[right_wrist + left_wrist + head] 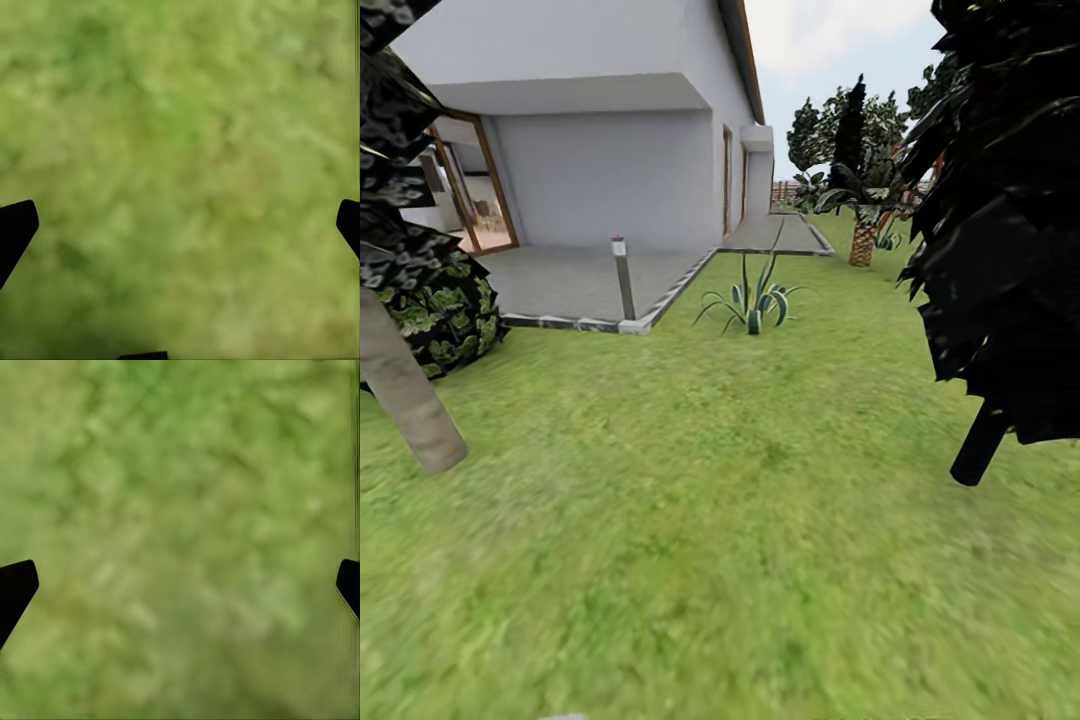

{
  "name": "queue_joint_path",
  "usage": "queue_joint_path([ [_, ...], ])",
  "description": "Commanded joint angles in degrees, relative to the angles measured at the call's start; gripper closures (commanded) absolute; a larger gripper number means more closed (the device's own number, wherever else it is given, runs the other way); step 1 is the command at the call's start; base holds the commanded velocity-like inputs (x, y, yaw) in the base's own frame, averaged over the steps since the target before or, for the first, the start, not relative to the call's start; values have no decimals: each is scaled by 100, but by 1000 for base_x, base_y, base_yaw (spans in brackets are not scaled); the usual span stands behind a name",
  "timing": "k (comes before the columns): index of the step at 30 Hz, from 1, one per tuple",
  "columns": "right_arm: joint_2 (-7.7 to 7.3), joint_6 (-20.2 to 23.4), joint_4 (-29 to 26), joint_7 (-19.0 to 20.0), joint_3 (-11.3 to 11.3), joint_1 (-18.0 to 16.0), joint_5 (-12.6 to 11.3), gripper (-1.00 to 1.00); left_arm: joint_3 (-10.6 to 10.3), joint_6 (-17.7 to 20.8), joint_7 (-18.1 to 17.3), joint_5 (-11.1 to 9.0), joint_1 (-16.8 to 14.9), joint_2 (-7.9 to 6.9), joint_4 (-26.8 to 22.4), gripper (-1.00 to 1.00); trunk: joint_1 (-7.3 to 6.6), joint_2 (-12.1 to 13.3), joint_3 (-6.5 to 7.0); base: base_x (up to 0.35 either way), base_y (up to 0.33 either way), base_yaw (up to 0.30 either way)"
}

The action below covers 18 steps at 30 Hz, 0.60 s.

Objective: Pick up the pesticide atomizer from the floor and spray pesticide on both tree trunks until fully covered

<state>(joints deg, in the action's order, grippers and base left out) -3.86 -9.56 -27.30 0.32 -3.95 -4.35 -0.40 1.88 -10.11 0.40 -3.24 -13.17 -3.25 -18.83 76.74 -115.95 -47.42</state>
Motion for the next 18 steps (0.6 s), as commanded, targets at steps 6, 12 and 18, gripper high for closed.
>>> queue_joint_path([
  [6, 2, -19, 5, 3, -9, -5, -4, -100, -3, -17, 4, -34, -1, 0, 3, -100, 0, -2, -5, 19, 12, -262],
  [12, 3, -19, 5, 3, -9, -4, -4, -100, -3, -17, 4, -35, -1, 0, 3, -100, 0, -2, -5, 2, 1, -262],
  [18, 3, -19, 5, 3, -9, -4, -4, -100, -3, -17, 0, -40, -1, 4, 3, -100, 0, -2, -5, 0, 0, -262],
])
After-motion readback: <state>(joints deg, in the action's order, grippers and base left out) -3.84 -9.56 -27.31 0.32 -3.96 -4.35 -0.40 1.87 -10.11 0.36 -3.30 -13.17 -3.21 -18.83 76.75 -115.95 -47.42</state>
